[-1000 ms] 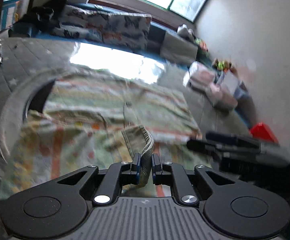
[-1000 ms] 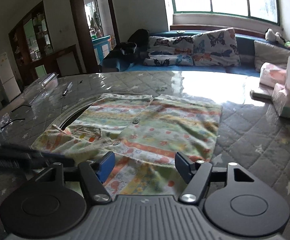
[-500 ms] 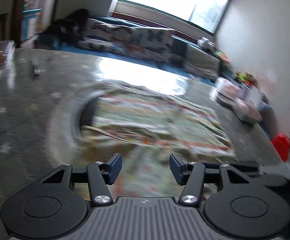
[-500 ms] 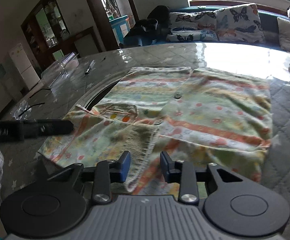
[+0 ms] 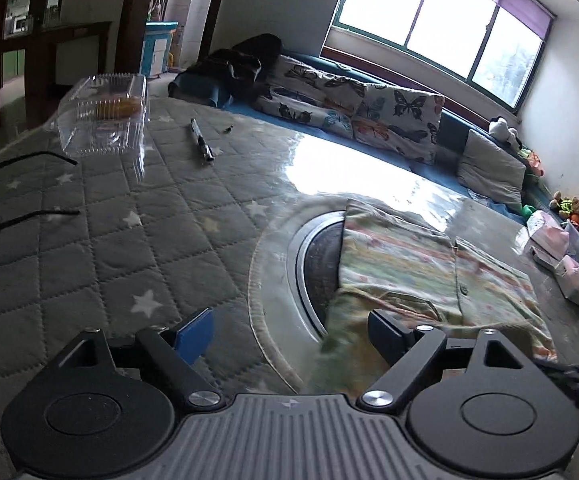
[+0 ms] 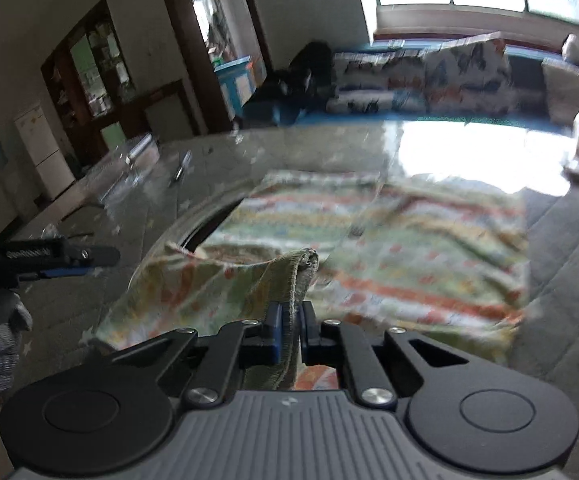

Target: Fold clothes

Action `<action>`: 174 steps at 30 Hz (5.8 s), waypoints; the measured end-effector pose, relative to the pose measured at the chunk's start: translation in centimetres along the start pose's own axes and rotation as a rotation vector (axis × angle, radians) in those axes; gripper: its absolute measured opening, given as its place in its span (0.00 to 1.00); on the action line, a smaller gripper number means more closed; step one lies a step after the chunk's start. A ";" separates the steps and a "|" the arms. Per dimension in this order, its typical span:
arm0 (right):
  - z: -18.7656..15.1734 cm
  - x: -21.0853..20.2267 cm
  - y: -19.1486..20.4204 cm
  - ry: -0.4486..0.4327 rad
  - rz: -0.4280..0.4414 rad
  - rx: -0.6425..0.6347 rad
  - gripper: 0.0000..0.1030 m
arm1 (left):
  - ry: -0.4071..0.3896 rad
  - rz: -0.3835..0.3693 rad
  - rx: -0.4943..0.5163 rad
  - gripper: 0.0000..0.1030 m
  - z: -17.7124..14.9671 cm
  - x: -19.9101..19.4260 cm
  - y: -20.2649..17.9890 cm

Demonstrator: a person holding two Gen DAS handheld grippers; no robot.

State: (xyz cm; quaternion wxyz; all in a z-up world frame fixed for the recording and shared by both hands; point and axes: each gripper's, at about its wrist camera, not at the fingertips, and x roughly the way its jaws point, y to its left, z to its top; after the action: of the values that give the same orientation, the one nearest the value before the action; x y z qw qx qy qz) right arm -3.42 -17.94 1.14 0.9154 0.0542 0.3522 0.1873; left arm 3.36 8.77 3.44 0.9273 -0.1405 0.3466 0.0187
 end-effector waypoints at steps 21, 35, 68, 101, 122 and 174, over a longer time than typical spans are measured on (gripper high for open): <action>-0.9 -0.4 -1.8 0.048 -0.125 -0.003 0.17 | 0.035 0.060 0.209 0.84 0.0 4.3 -4.2; -1.2 2.9 -0.9 0.069 -0.061 -0.092 0.25 | 0.054 0.117 0.302 0.83 -0.7 6.6 -4.2; -4.3 -2.4 -0.4 0.101 -0.069 -0.235 0.48 | 0.105 -0.006 0.488 0.92 -6.3 -0.1 -9.8; -6.7 -6.3 -0.7 0.087 -0.090 -0.427 0.62 | 0.344 -0.315 0.319 0.17 -7.4 -2.6 -11.1; -3.4 -1.2 0.5 0.096 0.120 -0.321 0.18 | 0.250 -0.424 0.338 0.42 -1.5 -1.8 -10.5; -2.9 -12.2 0.6 -0.028 0.168 -0.235 0.08 | -0.165 -0.380 0.842 0.07 -8.3 -12.0 -6.9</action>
State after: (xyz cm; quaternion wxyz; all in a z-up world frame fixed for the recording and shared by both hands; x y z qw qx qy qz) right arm -13.86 -22.12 6.77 0.9014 -0.0214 0.3090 0.3027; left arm -10.13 0.62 6.96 0.9150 0.1890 0.2172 -0.2828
